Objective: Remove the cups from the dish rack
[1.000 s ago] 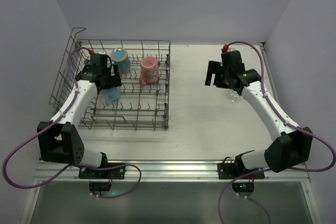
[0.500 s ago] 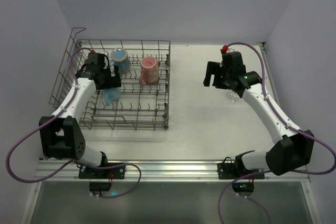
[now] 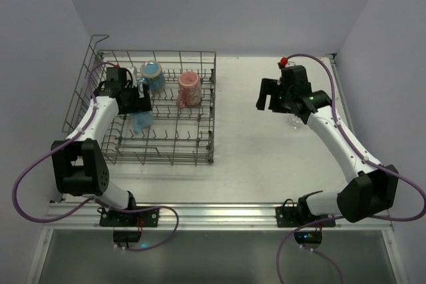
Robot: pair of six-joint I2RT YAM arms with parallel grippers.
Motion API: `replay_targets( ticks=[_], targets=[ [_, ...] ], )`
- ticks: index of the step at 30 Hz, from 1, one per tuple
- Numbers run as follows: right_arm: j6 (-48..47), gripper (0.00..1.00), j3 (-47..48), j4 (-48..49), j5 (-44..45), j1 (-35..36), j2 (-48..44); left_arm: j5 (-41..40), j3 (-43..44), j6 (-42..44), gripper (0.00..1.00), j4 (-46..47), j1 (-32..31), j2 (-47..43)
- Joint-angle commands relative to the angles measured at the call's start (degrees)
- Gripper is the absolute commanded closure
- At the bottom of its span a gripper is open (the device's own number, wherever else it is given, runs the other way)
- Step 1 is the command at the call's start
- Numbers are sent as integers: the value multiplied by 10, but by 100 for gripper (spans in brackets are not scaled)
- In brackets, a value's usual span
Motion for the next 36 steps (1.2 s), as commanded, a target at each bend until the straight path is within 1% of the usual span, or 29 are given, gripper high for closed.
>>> replay_targets(
  ticks=[1,6,9,10,11,12,14,15,16,17,18,22,29,36],
  targets=[
    [-11,15,-3,20,-14,5,-18,35,13,18,4,9,7,-6],
    [-11,15,-4,22,-15,6,-14,40,11,22,8,9,9,-3],
    [-11,15,-7,24,-15,6,-14,40,12,22,17,10,11,2],
    [-12,15,-7,23,-14,6,-14,41,13,21,33,10,11,3],
    [-12,15,-7,23,-14,7,-14,38,14,21,40,8,11,5],
    [-12,15,-8,24,-14,7,-14,37,13,20,51,8,11,6],
    [-12,15,-6,23,-13,7,-12,30,13,20,59,6,11,7],
    [-11,15,-7,23,-13,7,-12,30,12,19,68,6,11,6],
    [-11,15,-6,23,-13,8,-11,29,12,17,75,5,11,5],
    [-10,15,-6,23,-12,8,-10,28,13,15,84,3,11,-1],
    [-10,15,-4,22,-11,8,-9,24,14,10,100,2,11,-6],
    [-8,16,4,16,-9,10,0,16,26,4,100,-12,11,-27],
    [-3,16,24,3,-1,13,9,42,53,-5,100,-32,8,-79],
    [3,16,34,-3,3,16,13,55,95,-8,100,-57,1,-108]
  ],
)
